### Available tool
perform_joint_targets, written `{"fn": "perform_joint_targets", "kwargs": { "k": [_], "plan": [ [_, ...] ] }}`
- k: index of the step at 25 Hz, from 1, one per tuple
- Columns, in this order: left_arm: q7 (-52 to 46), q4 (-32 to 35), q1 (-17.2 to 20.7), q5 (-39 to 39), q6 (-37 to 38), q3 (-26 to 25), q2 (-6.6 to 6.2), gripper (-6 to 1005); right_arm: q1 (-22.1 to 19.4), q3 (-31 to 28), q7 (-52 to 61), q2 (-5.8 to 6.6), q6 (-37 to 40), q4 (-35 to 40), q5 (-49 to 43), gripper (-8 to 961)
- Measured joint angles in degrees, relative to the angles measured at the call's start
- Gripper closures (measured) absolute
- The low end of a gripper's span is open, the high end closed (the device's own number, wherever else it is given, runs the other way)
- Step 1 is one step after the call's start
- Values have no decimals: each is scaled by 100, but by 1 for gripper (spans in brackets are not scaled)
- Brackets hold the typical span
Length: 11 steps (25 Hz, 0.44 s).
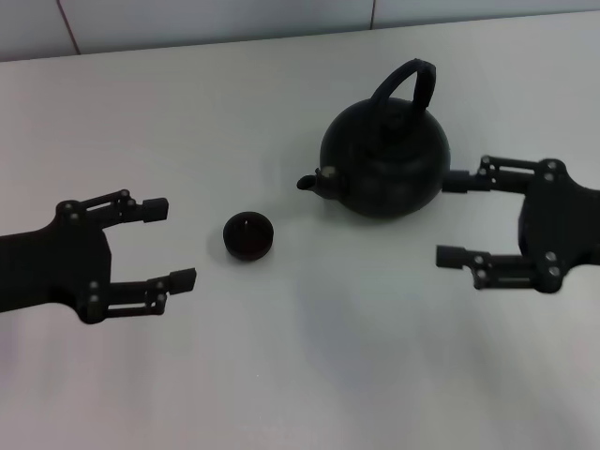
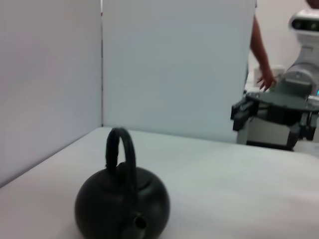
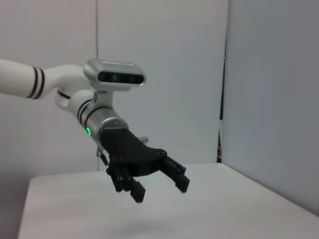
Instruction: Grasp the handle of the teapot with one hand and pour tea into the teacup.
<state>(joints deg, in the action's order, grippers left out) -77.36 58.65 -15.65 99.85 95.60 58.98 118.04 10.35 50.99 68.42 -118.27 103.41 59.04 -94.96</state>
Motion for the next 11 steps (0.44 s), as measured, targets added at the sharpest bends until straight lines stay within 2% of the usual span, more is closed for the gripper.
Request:
{"fn": "perform_joint_targets", "kwargs": {
  "k": [5,11],
  "plan": [
    [121,-24,25,-2,383,-220,15,136,-30,-168,-10,-26,192,-46,-97,209],
    [305,-130,33,-25,415,-170,43,136,22,-124,-14,-66,161,-102,-282,209]
  ]
}}
